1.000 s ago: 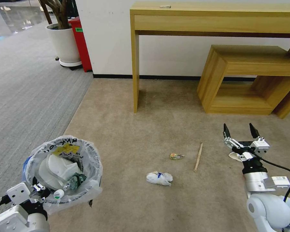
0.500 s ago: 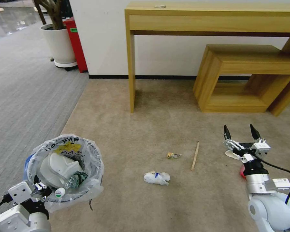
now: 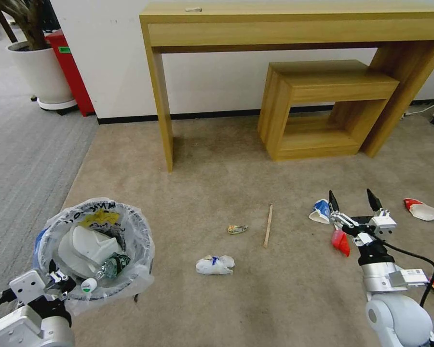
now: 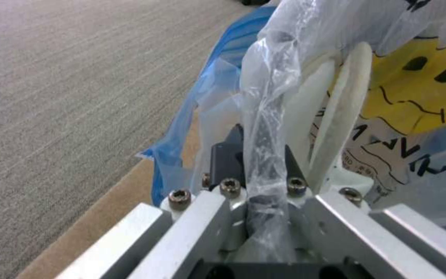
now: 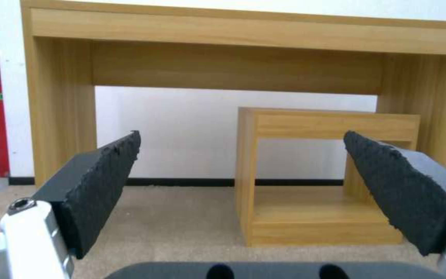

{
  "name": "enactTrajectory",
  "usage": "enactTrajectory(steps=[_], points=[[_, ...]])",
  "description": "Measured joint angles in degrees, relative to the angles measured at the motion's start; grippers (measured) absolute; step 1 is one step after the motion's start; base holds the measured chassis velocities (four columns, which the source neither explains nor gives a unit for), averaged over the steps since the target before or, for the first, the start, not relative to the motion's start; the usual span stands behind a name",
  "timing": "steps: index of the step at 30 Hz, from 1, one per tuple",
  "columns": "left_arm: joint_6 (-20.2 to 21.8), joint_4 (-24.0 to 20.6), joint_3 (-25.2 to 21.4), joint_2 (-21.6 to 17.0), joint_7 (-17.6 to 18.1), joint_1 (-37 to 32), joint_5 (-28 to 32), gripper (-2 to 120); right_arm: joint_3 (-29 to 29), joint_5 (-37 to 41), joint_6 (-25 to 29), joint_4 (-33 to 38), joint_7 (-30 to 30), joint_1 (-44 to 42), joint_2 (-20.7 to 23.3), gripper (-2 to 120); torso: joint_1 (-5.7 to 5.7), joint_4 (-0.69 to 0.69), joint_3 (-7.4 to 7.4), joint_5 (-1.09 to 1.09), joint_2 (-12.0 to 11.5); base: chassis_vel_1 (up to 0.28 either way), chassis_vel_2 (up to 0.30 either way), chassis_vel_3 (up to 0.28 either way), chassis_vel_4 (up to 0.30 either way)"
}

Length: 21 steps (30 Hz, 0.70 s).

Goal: Pick up the trash bin and place the garbage on the floor into it.

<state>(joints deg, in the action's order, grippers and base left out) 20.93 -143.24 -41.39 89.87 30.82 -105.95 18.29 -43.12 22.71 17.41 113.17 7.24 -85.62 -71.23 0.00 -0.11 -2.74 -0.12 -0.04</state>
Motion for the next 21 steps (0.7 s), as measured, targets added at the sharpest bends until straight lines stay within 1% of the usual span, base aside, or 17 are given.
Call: enactTrajectory(steps=[12,15,21], points=[[-0.24,0.00,-0.22,-0.35,-0.24,0.57,0.39,0,0.54,-0.52,-0.02,-0.26,0.04,0.21,-0.44,100,0.00,-0.01,0.00,0.00,0.00,0.000,0.000,0.000,0.000],[-0.25,0.00,-0.29,-0.52,-0.25,0.76,0.61,0,0.55,-0.60,-0.93,-0.18,0.04,0.23,-0.47,100,0.00,-0.01,0.00,0.00,0.00,0.000,0.000,0.000,0.000],[-0.25,0.00,-0.64,-0.84,-0.21,0.97,1.07,0,0.78,-0.65,-1.06,-0.31,0.04,0.40,-0.69,100,0.00,-0.01,0.00,0.00,0.00,0.000,0.000,0.000,0.000]])
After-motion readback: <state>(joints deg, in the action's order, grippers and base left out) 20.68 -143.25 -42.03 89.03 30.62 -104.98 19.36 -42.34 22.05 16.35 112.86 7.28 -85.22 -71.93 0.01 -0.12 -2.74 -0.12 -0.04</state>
